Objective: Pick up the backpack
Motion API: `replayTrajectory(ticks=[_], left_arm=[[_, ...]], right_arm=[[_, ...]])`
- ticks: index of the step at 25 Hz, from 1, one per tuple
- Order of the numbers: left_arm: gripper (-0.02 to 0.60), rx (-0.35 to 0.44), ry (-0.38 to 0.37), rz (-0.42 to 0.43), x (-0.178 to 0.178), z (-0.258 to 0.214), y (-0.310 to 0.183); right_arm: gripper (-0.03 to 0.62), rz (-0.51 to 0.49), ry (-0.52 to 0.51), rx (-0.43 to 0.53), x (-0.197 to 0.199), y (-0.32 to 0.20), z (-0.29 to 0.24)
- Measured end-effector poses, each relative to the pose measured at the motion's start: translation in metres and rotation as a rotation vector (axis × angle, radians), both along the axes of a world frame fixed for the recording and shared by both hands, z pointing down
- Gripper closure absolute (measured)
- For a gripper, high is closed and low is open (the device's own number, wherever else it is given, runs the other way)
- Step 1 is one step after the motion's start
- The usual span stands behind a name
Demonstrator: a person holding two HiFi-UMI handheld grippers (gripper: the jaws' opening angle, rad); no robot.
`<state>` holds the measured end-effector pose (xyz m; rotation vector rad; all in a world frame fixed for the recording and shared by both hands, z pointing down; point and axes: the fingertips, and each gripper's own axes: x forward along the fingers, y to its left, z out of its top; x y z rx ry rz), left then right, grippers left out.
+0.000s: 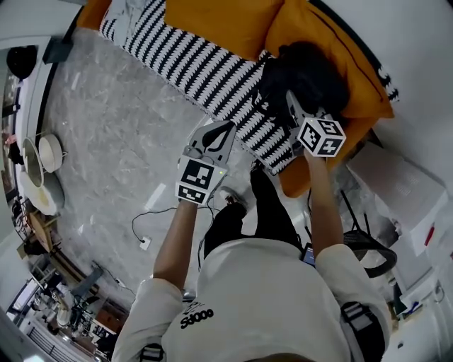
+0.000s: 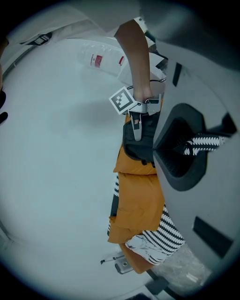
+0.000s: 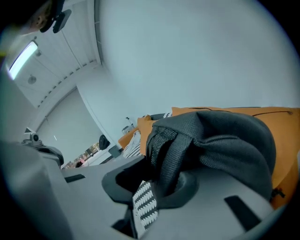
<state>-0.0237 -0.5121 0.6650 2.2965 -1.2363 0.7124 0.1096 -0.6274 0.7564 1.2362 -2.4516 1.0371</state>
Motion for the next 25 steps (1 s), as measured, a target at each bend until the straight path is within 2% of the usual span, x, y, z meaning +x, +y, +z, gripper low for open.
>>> replayTrajectory(ticks=[5, 12, 22, 25], left_arm=[[0.557, 0.013, 0.003, -0.022, -0.009, -0.010, 0.006], [0.557, 0.047, 0.011, -0.039, -0.037, -0.036, 0.022], [0.557, 0.081, 0.018, 0.019, -0.079, -0.076, 0.046], [0.557, 0.099, 0.023, 0.017, -0.100, -0.094, 0.052]], right_arm=[[0.517, -0.005, -0.005, 0.006, -0.002, 0.004, -0.010], [0.528, -0.039, 0.007, 0.080, -0.013, 0.019, -0.051], [0.530, 0.110, -0.028, 0.182, 0.003, 0.035, -0.121], [0.530, 0.108, -0.009, 0.234, -0.009, 0.045, -0.154]])
